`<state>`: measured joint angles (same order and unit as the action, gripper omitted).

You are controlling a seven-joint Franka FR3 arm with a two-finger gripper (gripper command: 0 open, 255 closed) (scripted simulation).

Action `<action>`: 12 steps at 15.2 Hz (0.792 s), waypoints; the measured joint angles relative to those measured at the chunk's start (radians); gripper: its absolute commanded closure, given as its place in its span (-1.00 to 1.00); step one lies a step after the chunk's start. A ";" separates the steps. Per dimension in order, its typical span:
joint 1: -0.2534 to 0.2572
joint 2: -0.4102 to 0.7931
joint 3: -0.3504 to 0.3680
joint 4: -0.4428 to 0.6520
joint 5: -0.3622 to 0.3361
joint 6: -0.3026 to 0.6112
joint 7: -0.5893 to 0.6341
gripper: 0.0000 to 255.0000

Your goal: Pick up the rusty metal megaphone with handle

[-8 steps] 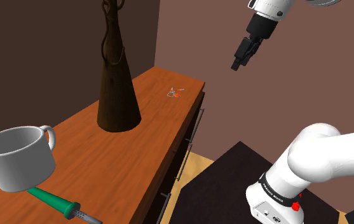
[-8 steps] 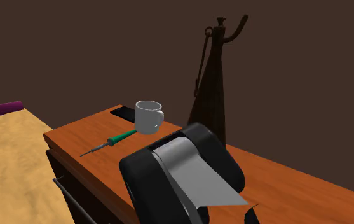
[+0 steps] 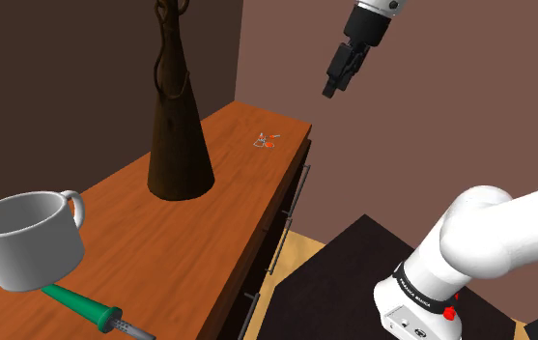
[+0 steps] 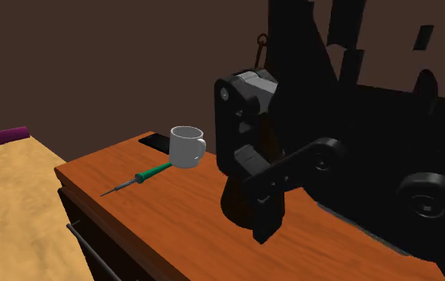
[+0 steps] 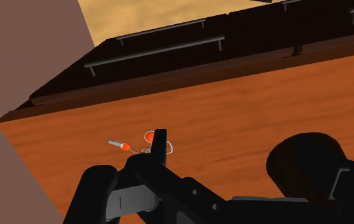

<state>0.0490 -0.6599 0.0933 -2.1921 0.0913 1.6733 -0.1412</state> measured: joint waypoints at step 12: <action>0.089 0.342 0.137 0.336 0.054 0.031 0.033 -1.00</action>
<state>0.1380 -0.3184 0.2303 -1.8560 0.1454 1.7043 -0.1080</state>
